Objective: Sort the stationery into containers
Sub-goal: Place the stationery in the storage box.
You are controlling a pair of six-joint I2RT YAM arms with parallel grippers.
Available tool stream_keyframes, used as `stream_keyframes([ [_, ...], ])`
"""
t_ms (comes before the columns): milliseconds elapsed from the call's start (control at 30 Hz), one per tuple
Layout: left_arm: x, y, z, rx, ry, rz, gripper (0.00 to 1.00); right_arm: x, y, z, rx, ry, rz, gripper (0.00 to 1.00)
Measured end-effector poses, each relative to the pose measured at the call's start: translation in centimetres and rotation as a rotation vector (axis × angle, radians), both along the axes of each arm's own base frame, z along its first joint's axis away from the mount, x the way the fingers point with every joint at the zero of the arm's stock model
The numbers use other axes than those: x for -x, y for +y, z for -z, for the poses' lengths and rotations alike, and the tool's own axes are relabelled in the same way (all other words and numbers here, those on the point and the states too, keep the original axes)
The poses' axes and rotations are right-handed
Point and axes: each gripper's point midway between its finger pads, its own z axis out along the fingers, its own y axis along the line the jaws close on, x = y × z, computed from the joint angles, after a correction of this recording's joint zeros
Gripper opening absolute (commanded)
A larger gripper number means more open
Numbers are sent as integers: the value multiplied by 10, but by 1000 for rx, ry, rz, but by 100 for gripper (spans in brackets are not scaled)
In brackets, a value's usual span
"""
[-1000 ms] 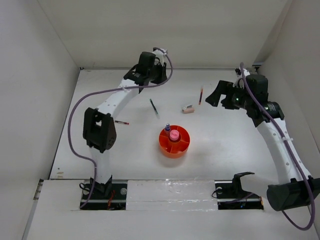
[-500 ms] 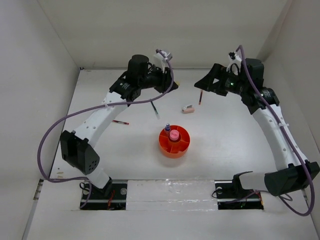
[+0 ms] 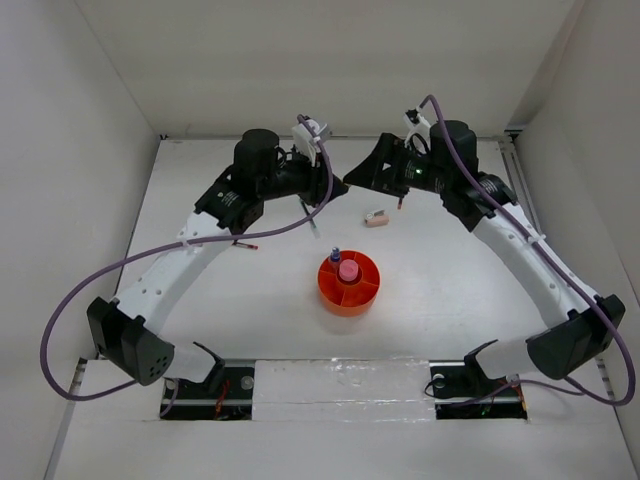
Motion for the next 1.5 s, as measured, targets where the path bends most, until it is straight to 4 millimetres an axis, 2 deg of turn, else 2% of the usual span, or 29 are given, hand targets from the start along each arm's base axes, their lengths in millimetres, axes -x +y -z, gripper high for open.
stream_keyframes([
  [67, 4, 3, -2, 2, -8, -1, 0, 1, 6, -1, -9, -1, -2, 80],
  [333, 10, 7, 0, 0, -10, 0, 0, 4, 25, -5, -36, -6, -8, 59],
  [367, 10, 8, 0, 0, -10, 0, 0, 4, 26, -5, -38, -6, -8, 51],
  [433, 12, 9, 1, -1, -9, -1, 0, 5, 30, -5, -42, -3, -15, 44],
  [533, 13, 10, 0, 0, -11, -2, 0, 8, 35, -6, -52, -1, -23, 43],
  [600, 13, 10, -1, 0, -15, -2, 0, 7, 36, -8, -56, -5, -22, 38],
  [667, 13, 10, -2, 0, -18, -2, 0, 7, 37, -8, -59, -5, -20, 28],
  [700, 13, 10, -2, 1, -20, -1, 0, 6, 36, -7, -57, -3, -14, 20],
  [800, 13, 12, -3, -2, -25, -8, 0, 5, 36, -6, -62, 5, -6, 15],
  [900, 12, 13, -4, -4, -30, -21, 0, 5, 37, -8, -66, 0, -6, 0],
  [1067, 10, 15, -4, -7, -33, -38, 0, 5, 37, -8, -68, -2, -7, 0],
  [1100, 10, 15, -4, -8, -34, -41, 2, 5, 37, -9, -70, -1, -6, 0],
  [1133, 9, 15, -4, -9, -34, -43, 11, 5, 38, -9, -71, -1, -6, 0],
  [1200, 9, 15, -4, -9, -35, -48, 31, 5, 38, -10, -75, -5, -7, 0],
  [1233, 8, 16, -5, -10, -39, -53, 46, 5, 39, -10, -80, -10, -10, 0],
  [1367, 5, 18, -3, -19, -39, -73, 70, 10, 47, -12, -107, -33, -56, 0],
  [1467, 4, 19, -3, -18, -37, -79, 81, 9, 47, -13, -110, -56, -67, 0],
  [1500, 4, 19, -3, -18, -37, -79, 100, 7, 46, -13, -109, -64, -65, 0],
])
